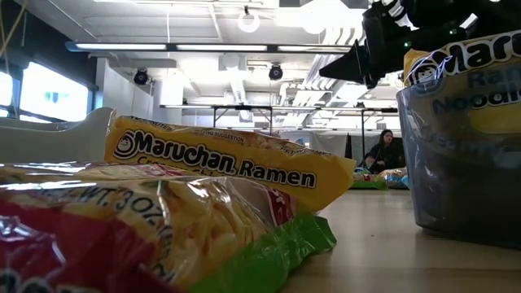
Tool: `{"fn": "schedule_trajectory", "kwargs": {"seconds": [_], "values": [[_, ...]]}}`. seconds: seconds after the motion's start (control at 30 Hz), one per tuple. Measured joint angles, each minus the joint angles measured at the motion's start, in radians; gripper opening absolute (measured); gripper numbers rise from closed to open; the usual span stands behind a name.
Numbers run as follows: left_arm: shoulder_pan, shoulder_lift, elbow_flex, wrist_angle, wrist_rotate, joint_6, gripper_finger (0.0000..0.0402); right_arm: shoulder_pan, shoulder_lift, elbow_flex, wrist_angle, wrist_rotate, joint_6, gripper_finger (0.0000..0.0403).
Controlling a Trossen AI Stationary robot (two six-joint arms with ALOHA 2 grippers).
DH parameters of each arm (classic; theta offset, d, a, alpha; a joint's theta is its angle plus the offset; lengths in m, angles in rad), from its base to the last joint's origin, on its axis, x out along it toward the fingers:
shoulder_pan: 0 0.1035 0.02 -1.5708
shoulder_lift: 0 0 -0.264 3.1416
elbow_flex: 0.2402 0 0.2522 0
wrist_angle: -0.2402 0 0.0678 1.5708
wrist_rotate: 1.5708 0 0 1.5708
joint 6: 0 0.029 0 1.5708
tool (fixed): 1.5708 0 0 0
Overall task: Sort Maruchan noodles
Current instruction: Put the green noodle pack into the gray bin
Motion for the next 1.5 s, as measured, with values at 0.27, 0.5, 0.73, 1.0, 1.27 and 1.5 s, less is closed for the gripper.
{"fn": "schedule_trajectory", "kwargs": {"seconds": [0.27, 0.5, 0.73, 1.0, 1.27, 1.5], "values": [[-0.078, 0.001, -0.059, 0.024, -0.014, -0.033, 0.0, 0.003, 0.0, 0.0, -0.001, 0.0, 0.002, 0.0], [-0.099, -0.001, -0.128, 0.088, 0.0, -0.04, 0.0, 0.026, 0.0, 0.0, -0.007, 0.01, 0.0, 0.0], [-0.099, 0.0, -0.165, 0.128, 0.02, 0.005, 0.0, 0.026, 0.0, 0.0, -0.007, 0.012, 0.002, 0.0], [-0.098, 0.0, -0.172, 0.134, 0.065, 0.139, 0.0, 0.026, 0.0, 0.0, -0.007, 0.012, 0.002, 0.0], [-0.098, 0.0, -0.172, 0.133, 0.065, 0.188, 0.0, 0.026, 0.0, 0.0, -0.016, 0.012, 0.002, 0.0], [-0.099, 0.031, -0.172, 0.136, 0.075, 0.192, 0.0, 0.026, 0.0, 0.0, -0.026, 0.013, 0.002, 0.0]]}}
